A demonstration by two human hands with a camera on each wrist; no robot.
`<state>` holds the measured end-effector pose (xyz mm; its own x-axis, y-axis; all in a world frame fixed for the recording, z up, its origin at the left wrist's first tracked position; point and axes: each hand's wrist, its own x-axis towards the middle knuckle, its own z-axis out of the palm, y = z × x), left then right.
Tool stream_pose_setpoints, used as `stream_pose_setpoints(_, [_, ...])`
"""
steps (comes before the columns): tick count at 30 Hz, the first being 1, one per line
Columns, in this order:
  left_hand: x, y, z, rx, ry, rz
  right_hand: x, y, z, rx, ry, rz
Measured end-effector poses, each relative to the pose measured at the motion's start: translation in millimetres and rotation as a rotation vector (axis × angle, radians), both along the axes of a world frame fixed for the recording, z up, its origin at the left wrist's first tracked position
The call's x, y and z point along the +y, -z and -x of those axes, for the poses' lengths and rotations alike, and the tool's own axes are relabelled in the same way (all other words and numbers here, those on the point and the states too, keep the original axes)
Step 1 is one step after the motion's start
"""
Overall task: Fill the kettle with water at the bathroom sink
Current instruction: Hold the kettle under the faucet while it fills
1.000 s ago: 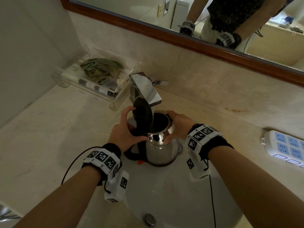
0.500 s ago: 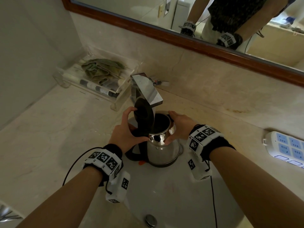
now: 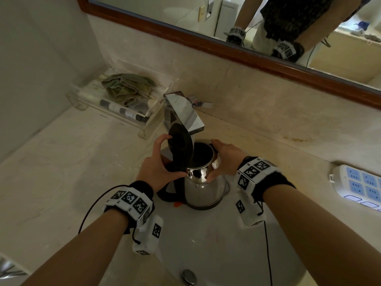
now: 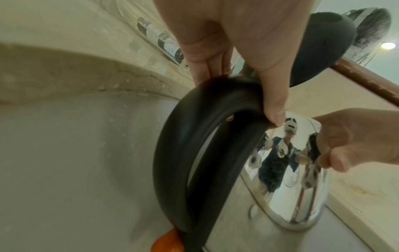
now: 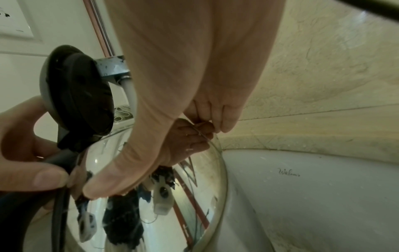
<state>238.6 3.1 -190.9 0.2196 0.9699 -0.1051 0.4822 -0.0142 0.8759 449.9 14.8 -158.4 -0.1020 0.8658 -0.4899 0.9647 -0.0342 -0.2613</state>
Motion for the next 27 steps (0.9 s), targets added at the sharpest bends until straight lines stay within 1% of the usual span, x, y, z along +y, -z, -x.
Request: stream_pose_setpoints(27, [-0.7, 2.0, -1.2, 0.004, -0.006, 0.002, -1.2, -2.3, 0.3, 0.014, 0.017, 0.0])
